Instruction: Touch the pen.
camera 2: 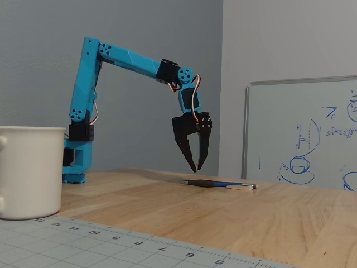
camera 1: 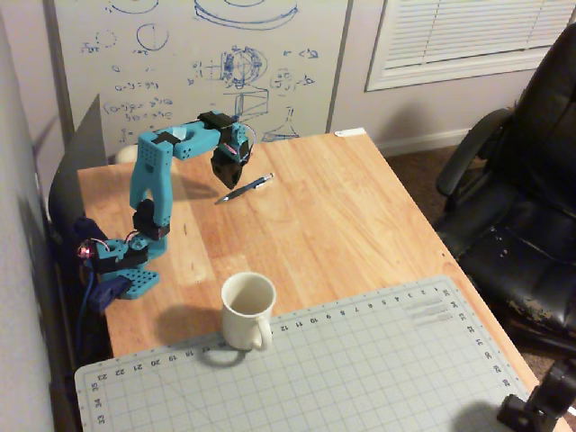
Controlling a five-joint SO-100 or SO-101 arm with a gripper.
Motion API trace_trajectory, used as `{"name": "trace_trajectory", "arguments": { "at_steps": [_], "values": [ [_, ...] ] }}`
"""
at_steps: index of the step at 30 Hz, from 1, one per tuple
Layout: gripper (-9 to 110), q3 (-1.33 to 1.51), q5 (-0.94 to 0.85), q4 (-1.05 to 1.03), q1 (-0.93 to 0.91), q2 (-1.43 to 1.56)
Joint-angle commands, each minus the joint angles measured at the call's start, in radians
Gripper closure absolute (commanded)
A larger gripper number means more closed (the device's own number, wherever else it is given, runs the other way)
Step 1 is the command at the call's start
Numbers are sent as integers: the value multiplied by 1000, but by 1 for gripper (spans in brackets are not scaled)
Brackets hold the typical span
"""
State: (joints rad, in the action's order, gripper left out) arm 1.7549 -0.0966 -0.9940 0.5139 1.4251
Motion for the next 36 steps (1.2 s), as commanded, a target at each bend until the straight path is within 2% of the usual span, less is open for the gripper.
{"name": "trace_trajectory", "arguments": {
  "at_steps": [1, 36],
  "values": [
    [101, -78, 6, 17, 15, 23],
    [101, -72, 9, 8, -17, -44]
  ]
}}
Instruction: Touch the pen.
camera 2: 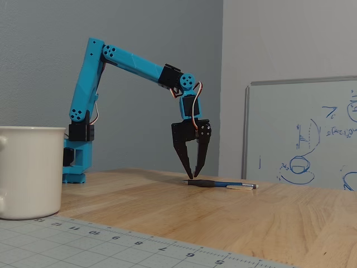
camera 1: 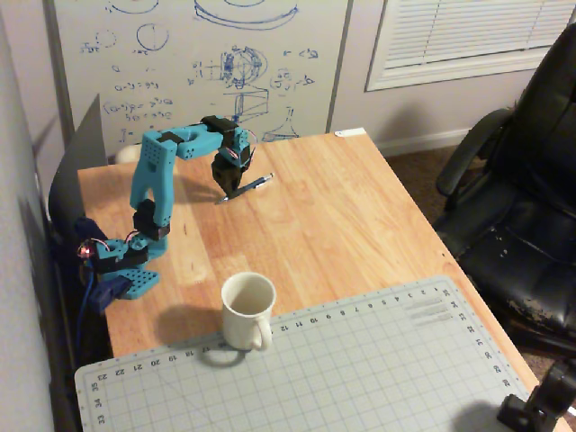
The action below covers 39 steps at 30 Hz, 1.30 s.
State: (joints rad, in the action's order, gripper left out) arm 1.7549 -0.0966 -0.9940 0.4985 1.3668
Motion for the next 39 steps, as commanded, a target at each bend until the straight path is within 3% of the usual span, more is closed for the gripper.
{"name": "trace_trajectory", "arguments": {
  "at_steps": [1, 39],
  "values": [
    [101, -72, 9, 6, 0, 8],
    [101, -91, -5, 9, -3, -32]
  ]
}}
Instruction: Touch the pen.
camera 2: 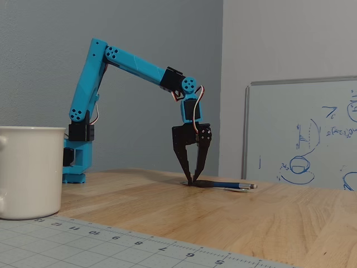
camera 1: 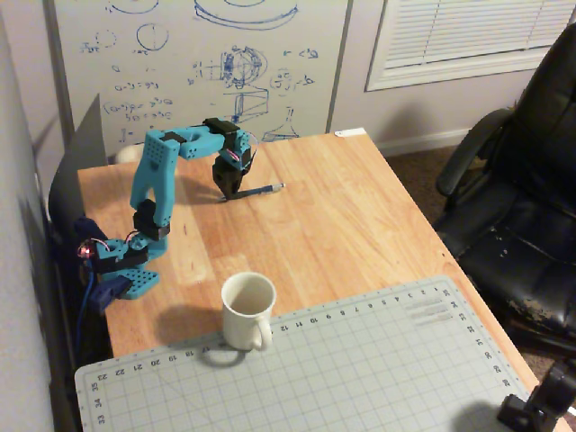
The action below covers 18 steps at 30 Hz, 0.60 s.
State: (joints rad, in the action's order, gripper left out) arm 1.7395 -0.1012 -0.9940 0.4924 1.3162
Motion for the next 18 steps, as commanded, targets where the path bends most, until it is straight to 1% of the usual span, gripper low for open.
{"name": "trace_trajectory", "arguments": {
  "at_steps": [1, 18],
  "values": [
    [101, -75, 0, 9, 5, 18],
    [101, -75, 6, 9, 2, 18]
  ]
}}
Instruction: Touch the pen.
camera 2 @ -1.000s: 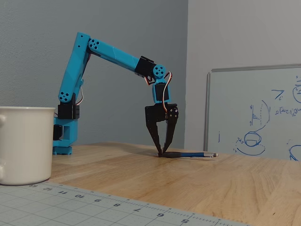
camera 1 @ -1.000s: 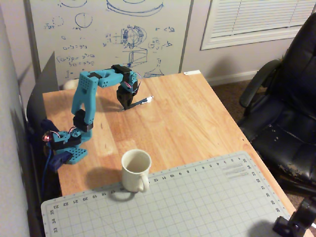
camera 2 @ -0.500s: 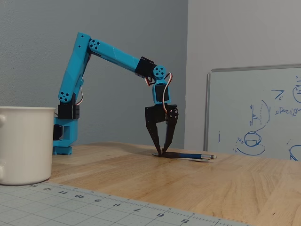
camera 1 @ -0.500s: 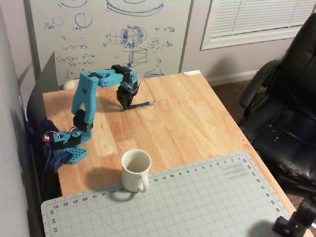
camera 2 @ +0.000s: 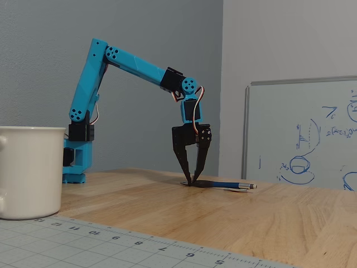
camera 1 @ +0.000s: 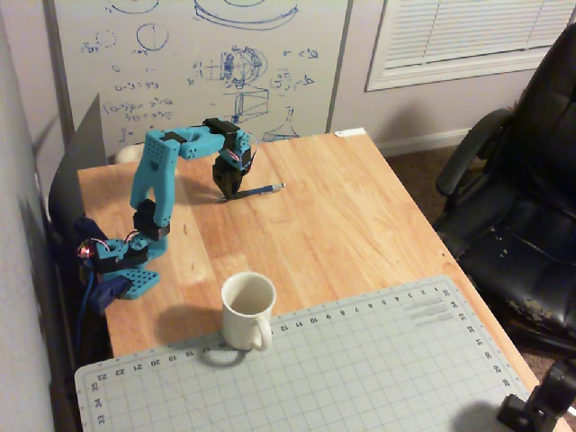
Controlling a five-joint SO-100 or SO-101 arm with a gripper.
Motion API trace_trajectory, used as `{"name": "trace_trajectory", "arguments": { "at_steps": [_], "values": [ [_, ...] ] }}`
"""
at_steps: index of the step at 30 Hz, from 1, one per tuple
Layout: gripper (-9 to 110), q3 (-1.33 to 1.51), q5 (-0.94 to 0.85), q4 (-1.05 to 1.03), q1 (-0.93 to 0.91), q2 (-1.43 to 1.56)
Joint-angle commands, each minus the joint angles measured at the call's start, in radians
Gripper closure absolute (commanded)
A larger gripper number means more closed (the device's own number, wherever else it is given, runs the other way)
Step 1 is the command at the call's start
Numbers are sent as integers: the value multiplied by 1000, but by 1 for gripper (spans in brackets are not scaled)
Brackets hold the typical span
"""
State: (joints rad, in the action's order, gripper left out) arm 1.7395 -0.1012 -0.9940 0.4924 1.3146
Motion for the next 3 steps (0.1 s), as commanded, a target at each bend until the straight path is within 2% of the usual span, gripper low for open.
{"name": "trace_trajectory", "arguments": {
  "at_steps": [1, 3],
  "values": [
    [101, -75, 6, 9, 2, 20],
    [101, -75, 6, 9, 2, 20]
  ]
}}
